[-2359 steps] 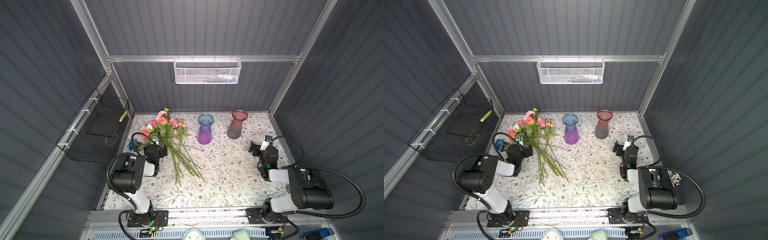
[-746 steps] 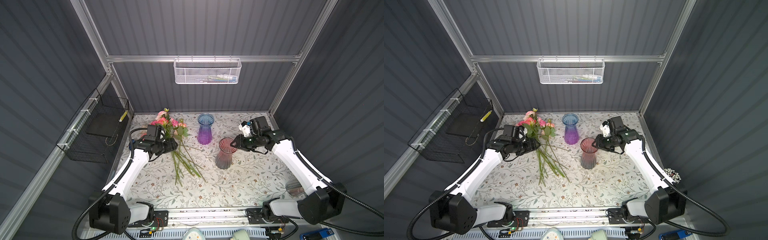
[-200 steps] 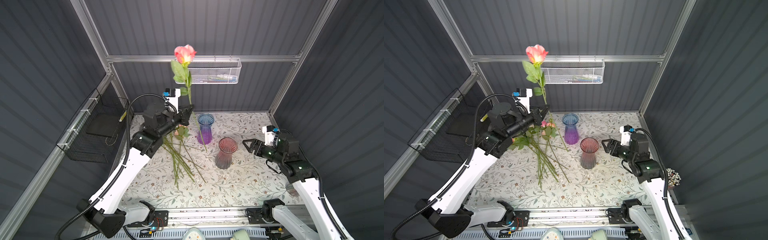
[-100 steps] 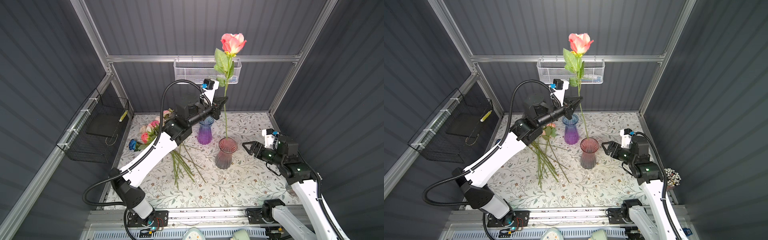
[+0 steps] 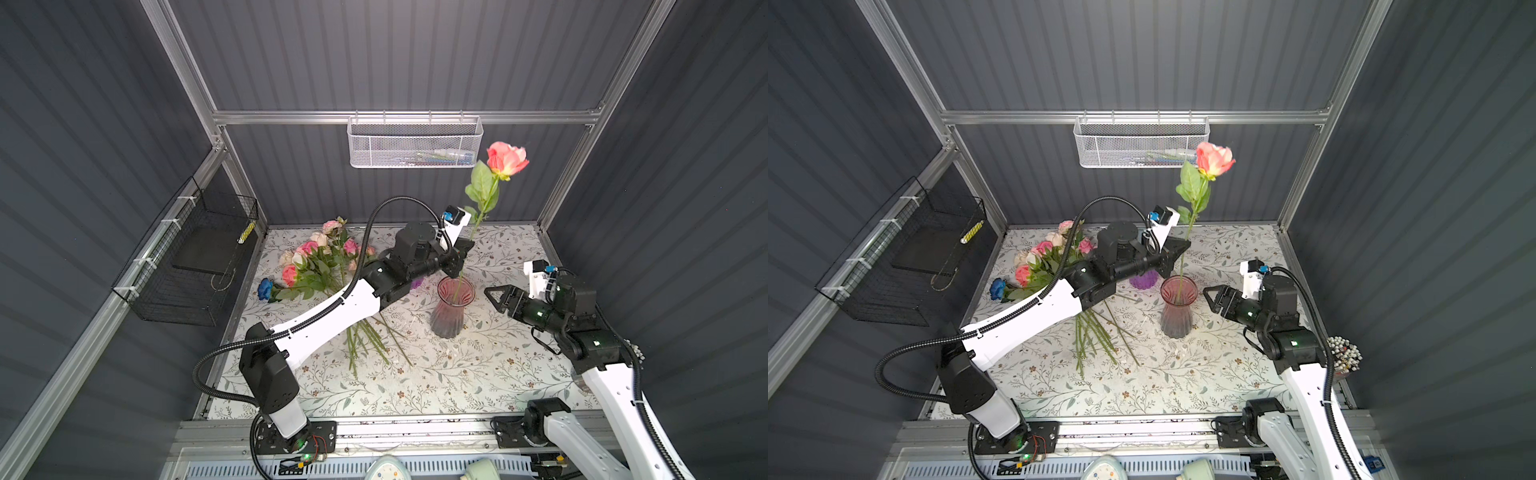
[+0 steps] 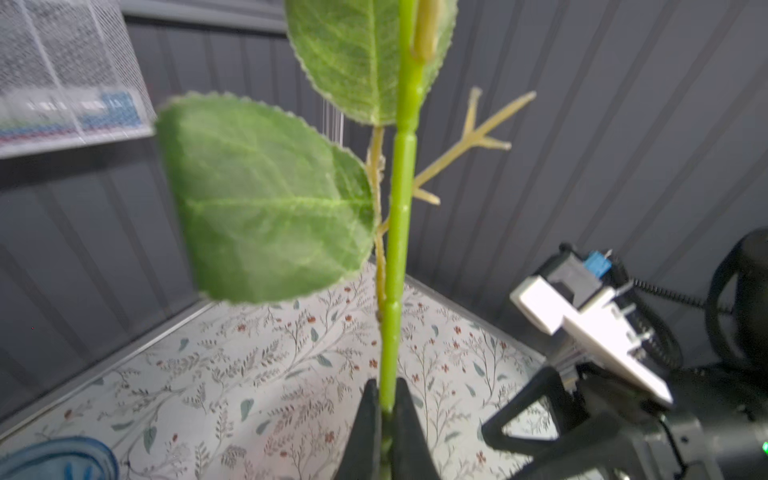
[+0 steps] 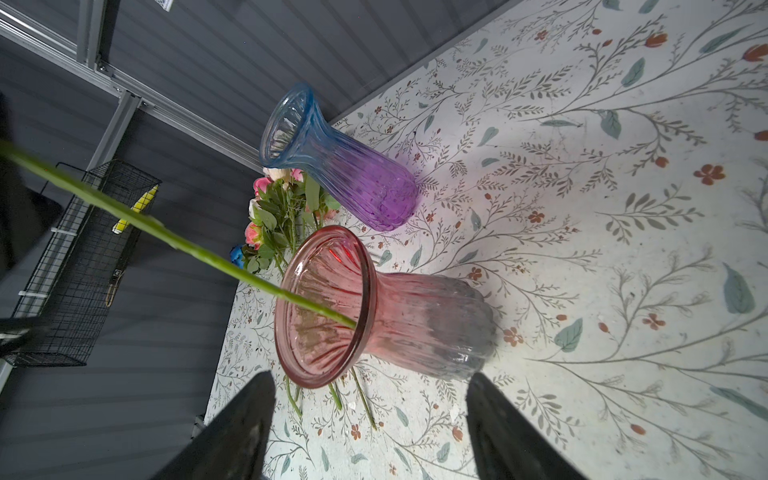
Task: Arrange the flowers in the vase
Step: 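Lift the pink rose with the left gripper and carry it over the pink vase, then lower the rose stem into the pink vase and open the left gripper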
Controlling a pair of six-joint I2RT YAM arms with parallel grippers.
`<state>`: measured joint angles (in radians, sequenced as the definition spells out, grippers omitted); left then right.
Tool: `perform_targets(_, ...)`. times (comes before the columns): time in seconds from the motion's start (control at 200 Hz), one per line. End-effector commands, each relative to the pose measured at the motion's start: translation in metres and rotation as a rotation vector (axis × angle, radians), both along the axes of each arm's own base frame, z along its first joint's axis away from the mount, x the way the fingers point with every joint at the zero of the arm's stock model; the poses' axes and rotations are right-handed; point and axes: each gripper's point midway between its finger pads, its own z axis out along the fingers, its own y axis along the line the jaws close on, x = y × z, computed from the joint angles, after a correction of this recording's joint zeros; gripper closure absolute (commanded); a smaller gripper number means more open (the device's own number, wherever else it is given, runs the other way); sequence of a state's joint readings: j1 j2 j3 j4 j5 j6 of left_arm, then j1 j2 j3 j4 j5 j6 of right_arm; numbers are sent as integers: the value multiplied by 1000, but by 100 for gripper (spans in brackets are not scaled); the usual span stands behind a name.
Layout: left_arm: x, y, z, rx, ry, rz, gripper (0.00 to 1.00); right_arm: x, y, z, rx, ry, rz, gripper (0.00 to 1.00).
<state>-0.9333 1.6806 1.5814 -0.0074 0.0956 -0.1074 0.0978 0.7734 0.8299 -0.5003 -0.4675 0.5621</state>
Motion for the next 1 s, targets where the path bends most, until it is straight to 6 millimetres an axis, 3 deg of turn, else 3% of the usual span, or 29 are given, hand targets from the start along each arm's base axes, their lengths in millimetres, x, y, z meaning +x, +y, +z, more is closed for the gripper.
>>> perform_targets(0.0,-6,1,-5,2,-31,-6,100,1,-2,-2,-10,7,-8,26)
perform_targets(0.115,-4,3,-28,48,-18,6,100,0,-3,-2,-11,7,-10,26)
perform_targets(0.38,-4,0,-51,86,21,-2,100,-1,-2,1,1,0,-9,25)
perform_targets(0.605,-4,1,-69,118,51,-1,85,-2,-2,3,0,-8,-6,25)
perform_targets(0.69,-5,3,-70,124,53,2,73,-2,-1,4,3,-10,-6,25)
perform_targets(0.825,-6,8,-67,127,45,13,71,-2,3,13,28,-20,17,25)
perform_targets(0.96,-9,17,-49,116,14,24,68,-2,3,20,31,-38,15,25)
perform_targets(0.97,-11,19,-61,137,27,24,68,-2,3,21,32,-39,16,25)
perform_targets(0.995,-11,22,-62,142,26,32,68,-2,3,22,32,-40,15,25)
